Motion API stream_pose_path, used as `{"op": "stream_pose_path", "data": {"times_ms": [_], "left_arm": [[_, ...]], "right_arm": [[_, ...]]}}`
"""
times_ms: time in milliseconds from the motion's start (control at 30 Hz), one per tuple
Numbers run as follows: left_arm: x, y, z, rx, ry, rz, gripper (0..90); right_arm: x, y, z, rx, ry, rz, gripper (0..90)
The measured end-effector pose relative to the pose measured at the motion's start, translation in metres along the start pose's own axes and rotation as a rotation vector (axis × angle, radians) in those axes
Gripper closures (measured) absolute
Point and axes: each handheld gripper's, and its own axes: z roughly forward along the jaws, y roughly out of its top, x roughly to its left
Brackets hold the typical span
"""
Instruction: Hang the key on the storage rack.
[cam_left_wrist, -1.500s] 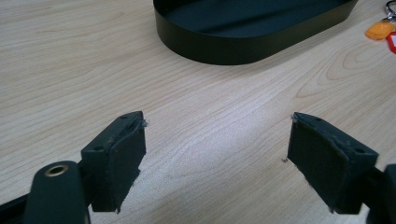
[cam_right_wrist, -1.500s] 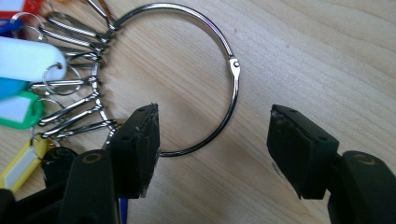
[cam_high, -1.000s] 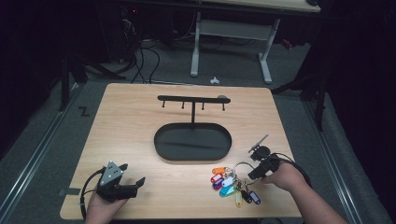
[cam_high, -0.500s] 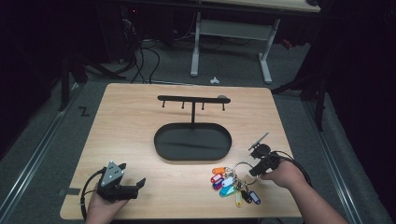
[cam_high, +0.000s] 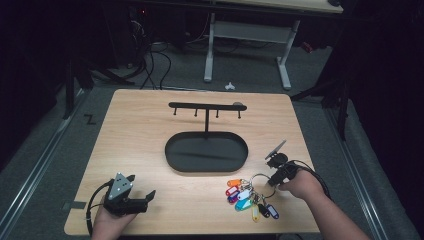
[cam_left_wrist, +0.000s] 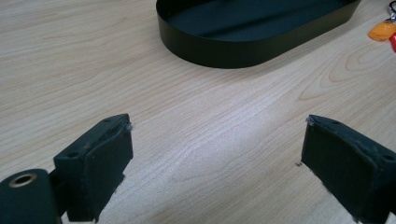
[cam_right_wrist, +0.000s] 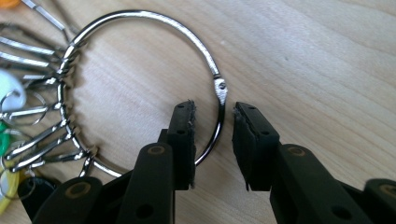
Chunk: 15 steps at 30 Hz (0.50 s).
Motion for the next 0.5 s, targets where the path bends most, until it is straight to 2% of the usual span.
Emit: {"op": "stream_pose_path", "data": {"times_ms": [67, 200, 267, 333, 500], "left_arm": [[0.0, 0.0, 0.0, 0.0, -0.001, 0.0, 9.8], [0.0, 0.0, 0.0, 0.0, -0.002, -0.004, 10.2], [0.0, 0.0, 0.0, 0.003, -0.004, -0.001, 10.5], [0.0, 0.0, 0.0, 0.003, -0.004, 0.001, 10.8], [0.0, -0.001, 0.0, 0.008, -0.011, 0.002, 11.8]], "right_arm": [[-0.001, 0.002, 0.0, 0.014, 0.0, 0.018, 71.1], [-0.001, 0.004, 0.0, 0.03, -0.003, -0.003, 72.5], [0.001, 0.006, 0.0, 0.056, 0.004, -0.002, 75.7], [0.002, 0.009, 0.0, 0.081, 0.004, -0.021, 77.9], [0.001, 0.015, 0.001, 0.123, 0.014, -0.017, 81.2]]}}
